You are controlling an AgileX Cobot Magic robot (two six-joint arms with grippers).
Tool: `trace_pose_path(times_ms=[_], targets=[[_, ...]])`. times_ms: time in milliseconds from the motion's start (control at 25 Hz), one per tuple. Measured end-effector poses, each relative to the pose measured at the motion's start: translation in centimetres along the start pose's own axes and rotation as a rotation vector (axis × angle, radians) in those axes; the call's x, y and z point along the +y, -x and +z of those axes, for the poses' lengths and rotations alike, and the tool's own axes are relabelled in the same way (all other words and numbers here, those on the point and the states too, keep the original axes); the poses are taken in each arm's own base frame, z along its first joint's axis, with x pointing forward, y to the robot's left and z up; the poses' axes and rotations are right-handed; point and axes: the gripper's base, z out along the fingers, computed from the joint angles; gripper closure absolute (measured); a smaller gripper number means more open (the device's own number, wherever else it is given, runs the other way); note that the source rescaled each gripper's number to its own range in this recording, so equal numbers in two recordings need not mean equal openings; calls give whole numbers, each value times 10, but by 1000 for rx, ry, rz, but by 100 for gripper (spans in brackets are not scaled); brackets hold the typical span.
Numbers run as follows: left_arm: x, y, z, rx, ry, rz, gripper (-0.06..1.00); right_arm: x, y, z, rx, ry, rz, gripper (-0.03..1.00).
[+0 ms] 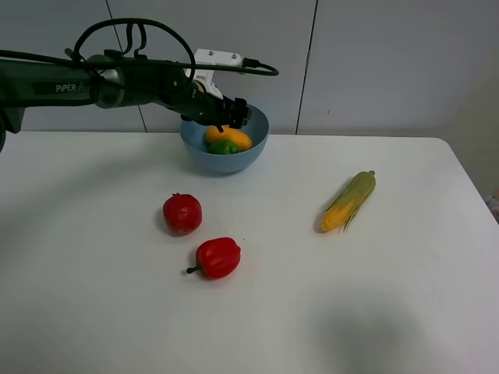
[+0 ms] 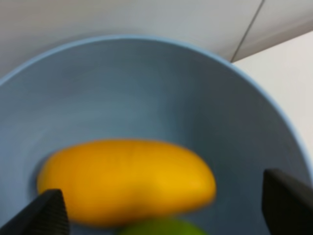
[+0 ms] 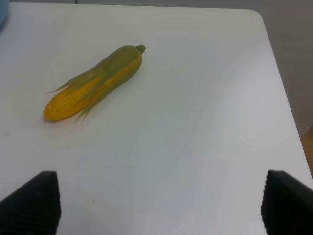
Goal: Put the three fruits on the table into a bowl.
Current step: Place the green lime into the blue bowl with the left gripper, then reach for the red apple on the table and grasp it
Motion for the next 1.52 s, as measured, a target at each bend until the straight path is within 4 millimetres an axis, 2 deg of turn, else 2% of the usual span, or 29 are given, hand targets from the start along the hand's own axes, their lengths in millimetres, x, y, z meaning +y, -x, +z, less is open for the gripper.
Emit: trace_pose_path(times_ms=[80,240,400,480,560,600,800,920,1000,1240,1520], targets=[[-5,9,-12,-6,-9,7,48,0,0,0,0,0,0,55],[-9,30,-50,6,-8,55,48,0,0,0,0,0,0,55],[-9,32,-79,118,19,119,45,0,0,0,0,0,0,55],[-7,22,-86,184,30,128,30,0,0,0,0,0,0,55],[-5,9,-94,234,39,126,8,0,0,0,0,0,0,55],[-4,1,-97,255,42,118,3,0,0,0,0,0,0,55],[2,-40,-111,356,65,37,-4,0,0,0,0,0,0,55],[5,-68,-112,431,86,-20,-3,0,0,0,0,0,0,55],[6,-79,-110,448,91,-68,-3,0,0,0,0,0,0,55],[4,-84,-104,418,74,-166,-3,0,0,0,0,0,0,55],[8,-107,-81,511,92,-183,-3,0,0,0,0,0,0,55]])
